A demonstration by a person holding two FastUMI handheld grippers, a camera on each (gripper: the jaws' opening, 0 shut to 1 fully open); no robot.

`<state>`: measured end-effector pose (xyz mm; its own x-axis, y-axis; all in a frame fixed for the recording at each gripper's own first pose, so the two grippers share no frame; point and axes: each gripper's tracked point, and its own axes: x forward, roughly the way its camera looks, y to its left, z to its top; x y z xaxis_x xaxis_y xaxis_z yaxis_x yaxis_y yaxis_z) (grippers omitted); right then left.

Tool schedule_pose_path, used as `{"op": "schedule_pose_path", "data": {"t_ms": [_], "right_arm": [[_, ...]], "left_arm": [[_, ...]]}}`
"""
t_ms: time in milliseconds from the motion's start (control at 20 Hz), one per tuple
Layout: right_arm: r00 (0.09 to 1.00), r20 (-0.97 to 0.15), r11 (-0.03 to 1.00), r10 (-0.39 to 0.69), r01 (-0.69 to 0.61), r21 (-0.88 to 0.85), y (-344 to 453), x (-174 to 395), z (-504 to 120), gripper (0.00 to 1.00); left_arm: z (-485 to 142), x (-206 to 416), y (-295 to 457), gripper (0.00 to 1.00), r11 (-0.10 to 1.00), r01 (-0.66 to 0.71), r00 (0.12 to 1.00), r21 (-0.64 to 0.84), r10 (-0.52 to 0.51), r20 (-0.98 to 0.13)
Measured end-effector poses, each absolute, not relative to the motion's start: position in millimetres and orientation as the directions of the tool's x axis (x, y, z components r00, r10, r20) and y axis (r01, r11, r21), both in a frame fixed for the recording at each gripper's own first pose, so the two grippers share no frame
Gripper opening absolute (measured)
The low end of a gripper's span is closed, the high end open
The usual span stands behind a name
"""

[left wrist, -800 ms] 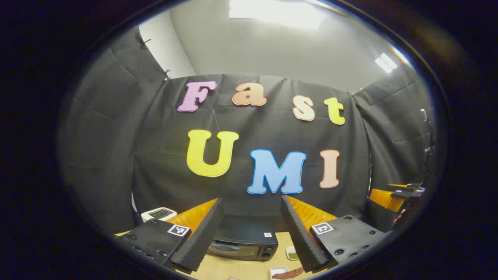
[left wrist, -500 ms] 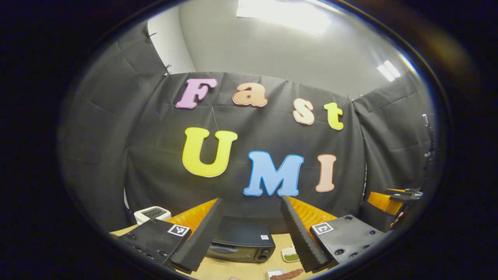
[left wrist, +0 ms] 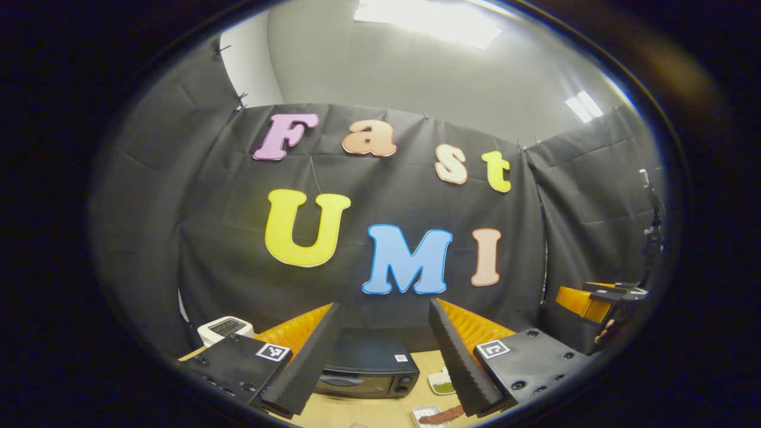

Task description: Open the electric oven with the left hand, put the food in, and close the electric oven.

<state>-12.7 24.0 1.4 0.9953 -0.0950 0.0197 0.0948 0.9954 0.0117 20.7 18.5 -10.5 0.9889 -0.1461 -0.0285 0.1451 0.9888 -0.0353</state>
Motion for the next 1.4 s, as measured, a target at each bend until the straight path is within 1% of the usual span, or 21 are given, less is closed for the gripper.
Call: {"op": "schedule_pose_path", "data": {"t_ms": [100,300,350,400,450,650,800,850,900,950,1000,1050,1150,1200,1250,1300,1350,1400], "right_arm": [[0.995,0.002,0.995,-0.096,0.096,-0.009,22.9,-12.1,-7.5,0.97],[0.997,-0.045,0.998,-0.066,0.065,-0.023,22.8,-9.6,-27.3,0.97],[0.997,-0.054,0.998,-0.059,0.058,-0.025,21.5,-7.1,-32.2,0.97],[0.996,-0.066,0.998,-0.055,0.053,-0.027,20.1,-3.6,-36.9,0.97],[0.996,-0.079,0.999,-0.047,0.045,-0.027,19.9,-0.9,-42.7,0.96],[0.992,-0.126,1.000,-0.020,0.017,-0.023,15.8,14.6,-60.6,0.97],[0.987,-0.159,1.000,-0.006,0.004,-0.018,11.9,25.5,-73.2,0.97],[0.986,-0.166,1.000,-0.005,0.003,-0.016,10.7,27.6,-75.4,0.97],[0.985,-0.171,1.000,-0.005,0.003,-0.013,9.1,29.7,-77.1,0.97],[0.985,-0.175,1.000,-0.006,0.004,-0.010,6.9,31.1,-79.6,0.97],[0.984,-0.178,1.000,-0.009,0.007,-0.009,5.0,32.5,-81.0,0.97],[0.983,-0.181,1.000,-0.013,0.012,-0.007,2.2,32.5,-82.3,0.97],[0.982,-0.187,1.000,-0.024,0.024,-0.004,-2.9,34.5,-84.6,0.97],[0.981,-0.189,1.000,-0.031,0.031,-0.002,-5.1,35.4,-84.9,0.97],[0.981,-0.191,0.999,-0.037,0.038,-0.001,-7.4,36.0,-85.8,0.97],[0.980,-0.193,0.999,-0.043,0.043,-0.002,-8.8,36.0,-85.3,0.97],[0.980,-0.194,0.999,-0.048,0.048,-0.005,-10.3,35.5,-85.6,0.97],[0.980,-0.195,0.999,-0.052,0.051,-0.009,-11.3,35.2,-85.4,0.97]], "left_arm": [[-29.0,25.6,23.7,0.95,0.989,0.140,0.988,-0.041,-0.142,-0.057],[-71.8,42.3,35.9,0.95,0.994,0.095,0.985,-0.047,-0.101,-0.139],[-85.2,47.4,36.9,0.98,0.995,0.090,0.981,-0.049,-0.097,-0.166],[-96.1,52.2,37.4,0.96,0.995,0.087,0.977,-0.050,-0.095,-0.189],[-110.9,57.5,38.7,1.00,0.995,0.083,0.972,-0.052,-0.092,-0.216],[-166.6,81.5,38.4,1.00,0.997,0.077,0.948,-0.015,-0.078,-0.308],[-205.9,98.8,42.2,0.96,0.998,0.065,0.927,-0.018,-0.067,-0.370],[-217.1,106.9,45.7,0.98,0.998,0.052,0.920,-0.025,-0.058,-0.387],[-228.3,114.3,50.1,0.96,0.999,0.040,0.912,-0.024,-0.046,-0.408],[-239.1,121.7,55.2,1.00,0.999,0.032,0.904,-0.013,-0.034,-0.427],[-251.7,128.6,59.8,0.96,1.000,0.027,0.897,0.002,-0.023,-0.441],[-263.7,136.4,65.2,0.96,1.000,0.026,0.888,0.017,-0.015,-0.460],[-287.4,146.9,73.6,1.00,0.999,0.022,0.868,0.030,-0.004,-0.497],[-297.9,151.3,77.0,1.00,1.000,0.014,0.857,0.027,0.002,-0.515],[-307.6,155.8,80.3,0.96,1.000,0.004,0.848,0.019,0.006,-0.529],[-316.2,159.7,82.9,1.00,1.000,-0.004,0.840,0.012,0.010,-0.543],[-326.0,164.3,84.6,0.98,1.000,-0.006,0.832,0.009,0.010,-0.555],[-330.6,167.7,85.0,0.99,1.000,-0.003,0.829,0.009,0.008,-0.559]]}}
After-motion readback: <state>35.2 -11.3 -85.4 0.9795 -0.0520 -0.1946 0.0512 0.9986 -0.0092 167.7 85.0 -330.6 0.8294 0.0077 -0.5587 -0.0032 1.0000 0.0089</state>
